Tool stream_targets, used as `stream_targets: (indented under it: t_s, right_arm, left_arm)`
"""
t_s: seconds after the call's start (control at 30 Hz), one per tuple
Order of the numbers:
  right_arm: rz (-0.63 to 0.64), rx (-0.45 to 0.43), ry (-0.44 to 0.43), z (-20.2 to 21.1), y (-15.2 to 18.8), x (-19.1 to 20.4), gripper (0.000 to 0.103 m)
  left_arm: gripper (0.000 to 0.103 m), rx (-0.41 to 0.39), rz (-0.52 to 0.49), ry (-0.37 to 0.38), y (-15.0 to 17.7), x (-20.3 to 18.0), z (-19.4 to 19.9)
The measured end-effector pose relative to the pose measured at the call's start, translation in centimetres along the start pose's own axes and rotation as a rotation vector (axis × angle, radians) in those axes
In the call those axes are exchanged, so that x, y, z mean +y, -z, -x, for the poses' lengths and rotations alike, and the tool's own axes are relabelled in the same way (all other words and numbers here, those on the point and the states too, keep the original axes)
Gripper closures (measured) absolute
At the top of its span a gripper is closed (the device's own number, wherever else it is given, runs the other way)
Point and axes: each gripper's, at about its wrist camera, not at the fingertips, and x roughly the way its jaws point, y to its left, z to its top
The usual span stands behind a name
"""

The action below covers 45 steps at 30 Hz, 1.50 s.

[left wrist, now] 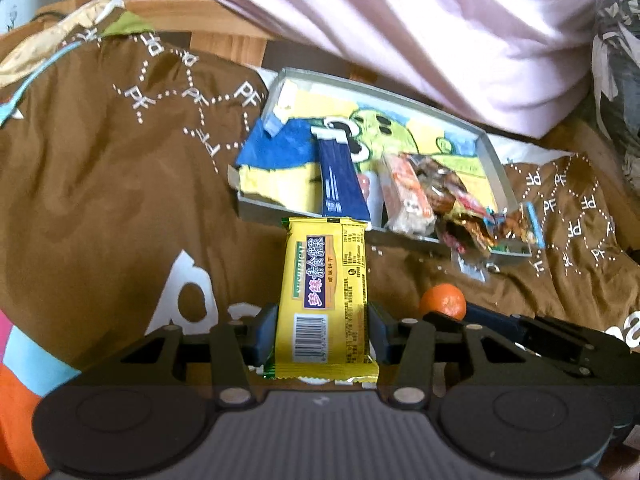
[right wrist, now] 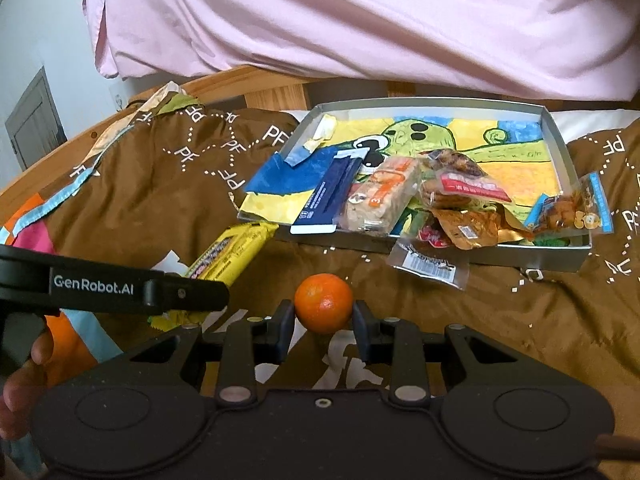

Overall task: Organize snacks
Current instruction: 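Carry the yellow bar with the left tool into the tray while the right tool carries the orange ball there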

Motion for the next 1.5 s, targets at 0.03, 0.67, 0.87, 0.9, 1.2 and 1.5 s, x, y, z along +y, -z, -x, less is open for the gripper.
stream_targets:
  t_s: [0.03, 0.67, 0.87, 0.9, 1.2, 1.5]
  right_arm:
    - [0.001, -0.007, 0.0, 0.1, -0.1, 0.0, 0.07]
    - [0.053, -0.144, 0.012, -0.4, -3.1, 0.2, 0.07]
    - [0.094, -0.212, 0.033, -1.3, -5.4, 0.0, 0.07]
    - [0.104, -0.227, 0.041, -1.4, -5.7, 0.0, 0.07]
    - [0.108, -0.261, 0.059, -4.8, -8.1, -1.1, 0.07]
    - [0.085, -0.245, 0.099, -8.9, -9.0, -2.4, 0.07]
  left_arm:
    - [0.051, -0.008, -0.001, 0.001, 0.0, 0.0, 0.0]
    - [0.051, -0.249, -0.026, -0.064, -2.7, -0.5, 0.3]
    - [0.051, -0.307, -0.024, -0.056, -5.1, -1.1, -0.9]
    - [0.051, -0.318, -0.031, -0.056, -5.4, -1.3, -1.1]
    - [0.051, -0.337, -0.005, -0.012, -8.6, -1.4, -4.7]
    - [0.051, -0.31, -0.035, 0.025, -9.5, -0.9, -8.8]
